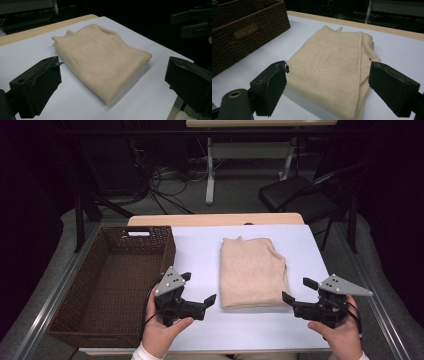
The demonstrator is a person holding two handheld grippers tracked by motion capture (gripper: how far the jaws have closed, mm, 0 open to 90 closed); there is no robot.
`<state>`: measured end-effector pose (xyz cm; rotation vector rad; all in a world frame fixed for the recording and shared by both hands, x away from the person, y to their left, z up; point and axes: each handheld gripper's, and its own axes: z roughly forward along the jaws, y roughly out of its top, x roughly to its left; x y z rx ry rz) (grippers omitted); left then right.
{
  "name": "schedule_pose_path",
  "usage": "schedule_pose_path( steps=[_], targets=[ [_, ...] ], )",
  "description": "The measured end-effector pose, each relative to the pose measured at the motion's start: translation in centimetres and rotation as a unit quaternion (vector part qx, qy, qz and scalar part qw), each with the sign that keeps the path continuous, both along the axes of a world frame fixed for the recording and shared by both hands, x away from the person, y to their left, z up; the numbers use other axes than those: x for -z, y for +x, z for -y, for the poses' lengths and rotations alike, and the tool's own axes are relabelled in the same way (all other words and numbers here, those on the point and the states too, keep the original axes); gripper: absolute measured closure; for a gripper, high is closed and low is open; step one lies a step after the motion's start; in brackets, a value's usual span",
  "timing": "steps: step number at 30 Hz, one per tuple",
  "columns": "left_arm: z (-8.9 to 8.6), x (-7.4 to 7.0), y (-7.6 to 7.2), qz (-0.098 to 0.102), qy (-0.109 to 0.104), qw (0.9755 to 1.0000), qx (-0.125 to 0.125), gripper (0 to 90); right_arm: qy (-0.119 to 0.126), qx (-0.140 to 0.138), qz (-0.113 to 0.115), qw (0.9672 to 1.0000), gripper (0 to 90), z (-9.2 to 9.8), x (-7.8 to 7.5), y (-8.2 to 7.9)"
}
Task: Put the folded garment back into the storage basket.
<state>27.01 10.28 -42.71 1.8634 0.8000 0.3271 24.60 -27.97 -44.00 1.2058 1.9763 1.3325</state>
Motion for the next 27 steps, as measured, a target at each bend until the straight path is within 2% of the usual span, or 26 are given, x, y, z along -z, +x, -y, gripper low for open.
schedule_pose_path(
  steps=[1,2,3,5,6,11,13,14,16,19,21,22,24,27],
  targets=[
    [0.0,0.0,0.0,0.000,0.000,1.0000,0.000,0.3,0.000,0.000,0.000,1.0000,14.3,0.0,0.0,0.0],
    [0.4,0.1,0.6,-0.009,-0.002,1.0000,0.002,0.3,0.012,-0.001,-0.005,0.9999,14.3,0.0,-0.3,0.7],
    [0.4,0.1,0.6,-0.009,-0.002,1.0000,0.002,0.3,0.018,-0.002,-0.010,0.9998,14.3,0.0,-0.4,0.8],
    [0.8,0.2,1.1,-0.013,-0.004,0.9999,0.005,0.3,0.017,-0.002,-0.010,0.9998,14.3,-0.1,-0.4,1.2],
    [1.1,0.2,1.4,-0.012,-0.007,0.9999,0.008,0.3,0.011,0.007,-0.007,0.9999,14.3,-0.1,-0.5,1.7],
    [1.6,0.3,2.2,-0.013,-0.007,0.9998,0.010,0.3,0.015,0.011,-0.018,0.9996,14.4,0.1,-0.5,2.6],
    [1.9,0.3,2.5,-0.017,-0.010,0.9998,0.009,0.3,0.011,0.014,-0.023,0.9996,14.4,0.1,-0.4,3.1],
    [2.0,0.2,2.8,-0.021,-0.017,0.9995,0.018,0.3,0.015,0.020,-0.030,0.9992,14.6,0.2,-0.4,3.6],
    [2.3,0.2,3.1,-0.025,-0.027,0.9991,0.020,0.3,0.024,0.024,-0.033,0.9989,14.6,0.2,-0.3,4.1],
    [2.8,0.2,3.6,-0.029,-0.023,0.9991,0.020,0.3,0.034,0.036,-0.044,0.9978,14.7,0.1,0.0,5.1],
    [3.0,0.1,3.7,-0.032,-0.022,0.9990,0.022,0.3,0.031,0.043,-0.046,0.9975,14.7,0.1,0.1,5.5],
    [3.4,0.1,4.0,-0.032,-0.020,0.9990,0.026,0.3,0.024,0.048,-0.053,0.9972,14.7,0.2,0.4,6.3],
    [3.7,0.3,4.4,-0.030,-0.017,0.9991,0.027,0.3,0.021,0.057,-0.063,0.9961,14.8,0.1,0.7,6.8],
    [4.2,0.5,4.8,-0.036,-0.013,0.9989,0.028,0.3,0.025,0.056,-0.080,0.9949,14.8,0.1,1.3,7.5]
  ],
)
